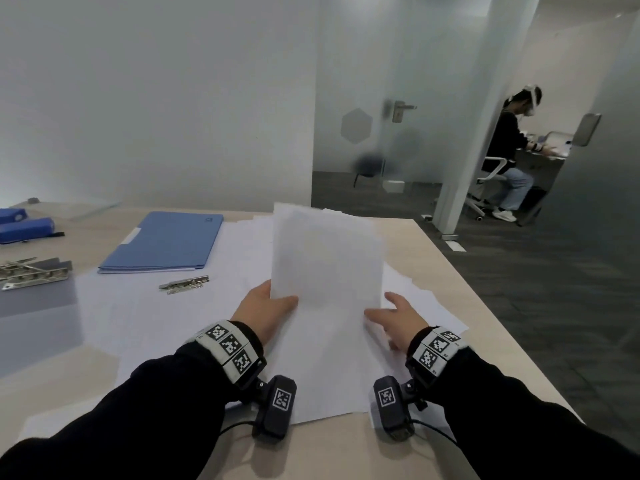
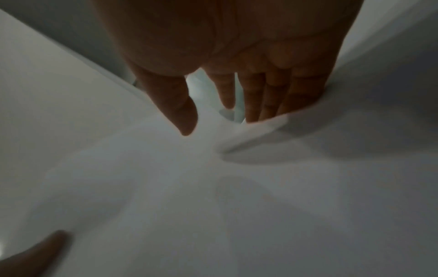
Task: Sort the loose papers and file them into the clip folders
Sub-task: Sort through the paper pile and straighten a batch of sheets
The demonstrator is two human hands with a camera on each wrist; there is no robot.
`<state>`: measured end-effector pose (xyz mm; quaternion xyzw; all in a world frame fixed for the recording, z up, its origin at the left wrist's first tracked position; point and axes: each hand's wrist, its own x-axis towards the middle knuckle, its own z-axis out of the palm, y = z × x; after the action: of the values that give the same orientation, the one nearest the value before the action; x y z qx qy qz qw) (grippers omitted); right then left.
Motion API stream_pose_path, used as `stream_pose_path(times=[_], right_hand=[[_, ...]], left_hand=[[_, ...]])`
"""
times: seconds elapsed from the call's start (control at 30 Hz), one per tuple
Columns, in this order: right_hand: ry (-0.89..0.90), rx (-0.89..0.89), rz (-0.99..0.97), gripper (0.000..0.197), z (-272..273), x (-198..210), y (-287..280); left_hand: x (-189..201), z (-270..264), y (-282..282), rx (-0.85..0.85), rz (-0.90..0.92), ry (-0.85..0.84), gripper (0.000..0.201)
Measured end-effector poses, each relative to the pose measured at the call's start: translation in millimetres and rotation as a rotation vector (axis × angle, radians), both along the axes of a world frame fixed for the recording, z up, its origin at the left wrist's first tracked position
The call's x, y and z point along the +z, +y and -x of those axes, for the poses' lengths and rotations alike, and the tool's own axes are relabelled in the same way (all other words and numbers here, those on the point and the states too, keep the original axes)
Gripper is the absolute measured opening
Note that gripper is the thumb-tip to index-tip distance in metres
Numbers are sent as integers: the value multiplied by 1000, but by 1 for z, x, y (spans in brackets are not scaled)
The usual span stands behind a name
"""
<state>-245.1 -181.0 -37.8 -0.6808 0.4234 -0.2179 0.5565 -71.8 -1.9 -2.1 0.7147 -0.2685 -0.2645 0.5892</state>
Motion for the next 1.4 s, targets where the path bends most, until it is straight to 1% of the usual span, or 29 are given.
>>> stream_pose_path(times=[0.03,0.1,0.23,0.3,0.37,0.43,0.53,0.63,0.73,0.9,1.0,1.1,1.2,1.27,1.33,1.4], right_hand=[[-93,-13,-16,70,1,4,1],[-223,-16,-7,64,1,16,-1],[-453,-32,70,24,5,52,0],[-537,-50,96,17,10,65,1],[-579,-51,96,17,17,68,7],[-588,-40,84,19,25,63,11],[-583,-30,85,21,35,56,17],[-581,-40,99,22,35,54,20],[-592,-72,144,23,33,60,20],[-629,-79,259,28,40,67,20],[-651,-75,313,30,43,74,22],[-700,-86,331,35,40,86,26],[-719,-116,353,32,35,97,26],[-710,-128,367,33,33,102,25],[-718,-125,355,36,32,104,24],[-723,-115,348,35,32,105,22]], left_hand=[[6,5,4,-1,81,23,20],[20,13,9,-7,185,-3,15],[51,24,8,20,344,-80,14],[57,26,4,50,364,-93,15],[54,28,2,77,330,-140,20],[44,31,1,98,286,-156,23],[30,35,2,134,273,-104,18],[26,39,1,133,301,-39,14],[33,43,0,100,333,-72,18],[42,44,0,43,396,-72,37],[47,46,0,29,412,-120,43],[57,48,-4,22,431,-140,43],[68,47,-7,3,435,-133,34],[72,45,-7,-10,439,-104,28],[75,44,-6,-25,456,-82,29],[77,42,-5,-25,471,-86,33]])
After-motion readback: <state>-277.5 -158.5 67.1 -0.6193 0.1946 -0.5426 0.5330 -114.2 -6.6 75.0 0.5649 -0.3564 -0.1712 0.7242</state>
